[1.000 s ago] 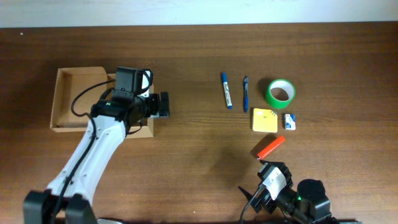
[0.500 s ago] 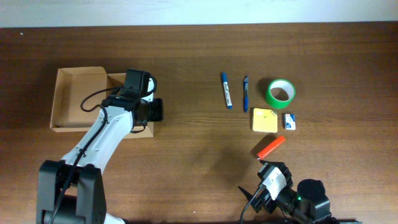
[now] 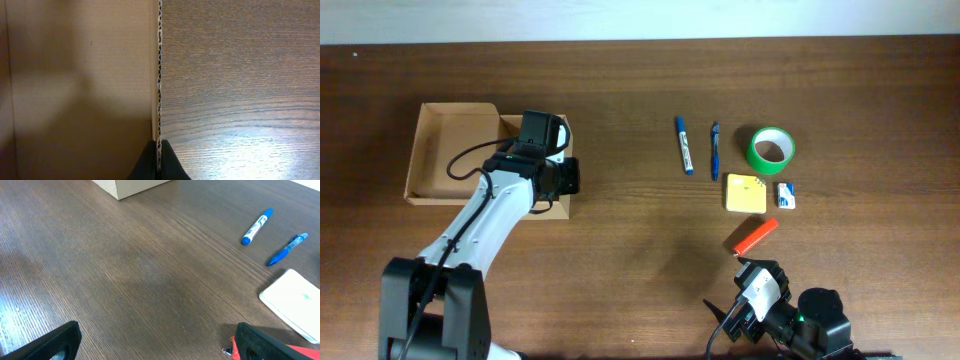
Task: Pack container
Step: 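Drag the box rightward and rotate it upright with left gripper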
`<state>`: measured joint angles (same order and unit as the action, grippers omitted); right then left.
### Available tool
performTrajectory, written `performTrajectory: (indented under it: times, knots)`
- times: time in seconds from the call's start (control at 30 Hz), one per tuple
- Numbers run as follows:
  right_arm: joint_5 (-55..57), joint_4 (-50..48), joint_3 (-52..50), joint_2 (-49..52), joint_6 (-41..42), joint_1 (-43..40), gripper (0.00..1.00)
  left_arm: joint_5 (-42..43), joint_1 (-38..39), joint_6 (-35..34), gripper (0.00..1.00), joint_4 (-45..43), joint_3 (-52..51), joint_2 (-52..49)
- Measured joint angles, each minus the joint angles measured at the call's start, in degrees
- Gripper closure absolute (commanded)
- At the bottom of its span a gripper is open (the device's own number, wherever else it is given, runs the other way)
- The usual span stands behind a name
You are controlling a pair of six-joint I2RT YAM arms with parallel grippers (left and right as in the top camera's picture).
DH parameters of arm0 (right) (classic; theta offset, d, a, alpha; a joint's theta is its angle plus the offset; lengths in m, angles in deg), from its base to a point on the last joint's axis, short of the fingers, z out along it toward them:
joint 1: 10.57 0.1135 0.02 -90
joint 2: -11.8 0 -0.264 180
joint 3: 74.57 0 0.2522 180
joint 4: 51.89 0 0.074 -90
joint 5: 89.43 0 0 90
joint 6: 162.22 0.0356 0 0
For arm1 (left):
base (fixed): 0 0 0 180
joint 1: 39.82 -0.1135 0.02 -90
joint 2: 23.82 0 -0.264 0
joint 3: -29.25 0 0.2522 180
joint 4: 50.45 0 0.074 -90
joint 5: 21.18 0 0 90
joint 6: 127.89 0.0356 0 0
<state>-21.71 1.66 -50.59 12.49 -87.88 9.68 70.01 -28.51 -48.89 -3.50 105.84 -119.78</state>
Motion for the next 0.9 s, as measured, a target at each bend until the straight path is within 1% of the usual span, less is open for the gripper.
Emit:
performTrajectory:
  times: [0.13, 0.37, 0.47, 0.6, 0.77, 0.9]
  knots:
    - [0.00, 0.00, 0.00, 0.00, 0.02, 0.00, 0.01, -0.63, 2.32, 2.01, 0.98, 0.09, 0.11, 0.00]
    - [0.00, 0.00, 0.00, 0.00, 0.00, 0.00, 0.01, -0.61, 12.15, 8.83, 0.98, 1.40, 2.80, 0.00]
    - [0.00, 0.00, 0.00, 0.00, 0.02, 0.00, 0.01, -0.61, 16.15, 14.27, 0.98, 1.90, 3.30, 0.00]
    - [0.00, 0.00, 0.00, 0.00, 0.02, 0.00, 0.01, -0.61, 19.89, 23.08, 0.99, 4.74, 3.41, 0.00]
    - [0.02, 0.00, 0.00, 0.00, 0.00, 0.00, 0.01, -0.44, 21.44, 32.92, 0.98, 9.53, 3.43, 0.00]
    - [0.02, 0.00, 0.00, 0.00, 0.02, 0.00, 0.01, 1.40, 22.47, 40.48, 0.98, 12.98, 3.52, 0.00]
